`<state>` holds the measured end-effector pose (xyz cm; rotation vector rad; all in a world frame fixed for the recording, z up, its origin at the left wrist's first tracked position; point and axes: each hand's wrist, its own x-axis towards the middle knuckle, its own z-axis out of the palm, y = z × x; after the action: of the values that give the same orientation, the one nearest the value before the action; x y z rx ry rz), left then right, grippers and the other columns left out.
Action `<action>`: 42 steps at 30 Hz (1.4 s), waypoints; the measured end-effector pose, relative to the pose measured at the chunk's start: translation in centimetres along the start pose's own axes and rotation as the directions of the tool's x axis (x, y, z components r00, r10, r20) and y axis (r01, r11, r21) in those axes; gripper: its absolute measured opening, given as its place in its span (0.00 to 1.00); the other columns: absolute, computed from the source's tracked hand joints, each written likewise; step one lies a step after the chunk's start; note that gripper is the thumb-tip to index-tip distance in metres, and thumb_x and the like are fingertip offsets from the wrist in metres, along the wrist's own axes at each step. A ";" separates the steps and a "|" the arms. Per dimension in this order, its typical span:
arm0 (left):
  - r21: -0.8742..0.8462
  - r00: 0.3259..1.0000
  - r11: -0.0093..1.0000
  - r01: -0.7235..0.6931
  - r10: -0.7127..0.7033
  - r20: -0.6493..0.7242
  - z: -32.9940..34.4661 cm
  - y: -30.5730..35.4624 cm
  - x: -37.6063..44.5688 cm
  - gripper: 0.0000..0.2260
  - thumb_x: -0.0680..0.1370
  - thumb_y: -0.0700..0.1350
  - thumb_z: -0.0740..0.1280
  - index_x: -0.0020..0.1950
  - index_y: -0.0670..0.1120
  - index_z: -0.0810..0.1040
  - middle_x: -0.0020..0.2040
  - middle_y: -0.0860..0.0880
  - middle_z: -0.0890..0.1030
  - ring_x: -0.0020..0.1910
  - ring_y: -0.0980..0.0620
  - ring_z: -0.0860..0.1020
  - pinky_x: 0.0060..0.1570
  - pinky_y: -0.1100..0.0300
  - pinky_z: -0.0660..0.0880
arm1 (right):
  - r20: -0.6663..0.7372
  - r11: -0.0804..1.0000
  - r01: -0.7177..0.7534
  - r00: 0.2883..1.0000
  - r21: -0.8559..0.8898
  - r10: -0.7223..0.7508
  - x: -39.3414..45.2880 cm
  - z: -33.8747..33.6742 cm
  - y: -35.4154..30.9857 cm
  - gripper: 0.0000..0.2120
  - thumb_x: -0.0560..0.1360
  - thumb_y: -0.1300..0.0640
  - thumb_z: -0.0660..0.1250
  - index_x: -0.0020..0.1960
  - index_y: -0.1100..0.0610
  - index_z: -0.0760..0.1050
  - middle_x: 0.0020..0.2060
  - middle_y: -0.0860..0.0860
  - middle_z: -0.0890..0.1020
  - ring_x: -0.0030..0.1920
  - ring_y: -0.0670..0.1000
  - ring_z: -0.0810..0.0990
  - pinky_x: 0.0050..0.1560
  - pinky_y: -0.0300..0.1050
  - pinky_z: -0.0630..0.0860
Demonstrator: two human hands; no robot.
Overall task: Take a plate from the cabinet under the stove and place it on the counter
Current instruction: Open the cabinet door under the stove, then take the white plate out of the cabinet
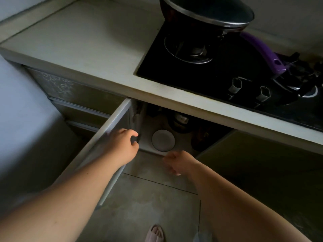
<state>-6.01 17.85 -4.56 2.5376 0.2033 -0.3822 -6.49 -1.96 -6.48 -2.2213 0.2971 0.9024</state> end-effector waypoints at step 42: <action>-0.524 0.934 0.777 0.349 -0.239 0.267 35.4 -19.7 25.9 0.08 0.78 0.42 0.62 0.55 0.48 0.76 0.51 0.44 0.79 0.49 0.49 0.76 0.42 0.60 0.72 | -0.160 0.704 -0.090 0.946 0.704 0.281 49.6 14.7 24.3 0.19 0.79 0.61 0.57 0.67 0.68 0.68 0.47 0.58 0.75 0.34 0.50 0.76 0.29 0.40 0.76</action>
<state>6.15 16.38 -51.04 1.8651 0.5629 -0.5811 11.27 -6.89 -60.59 -1.5984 0.8548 0.4697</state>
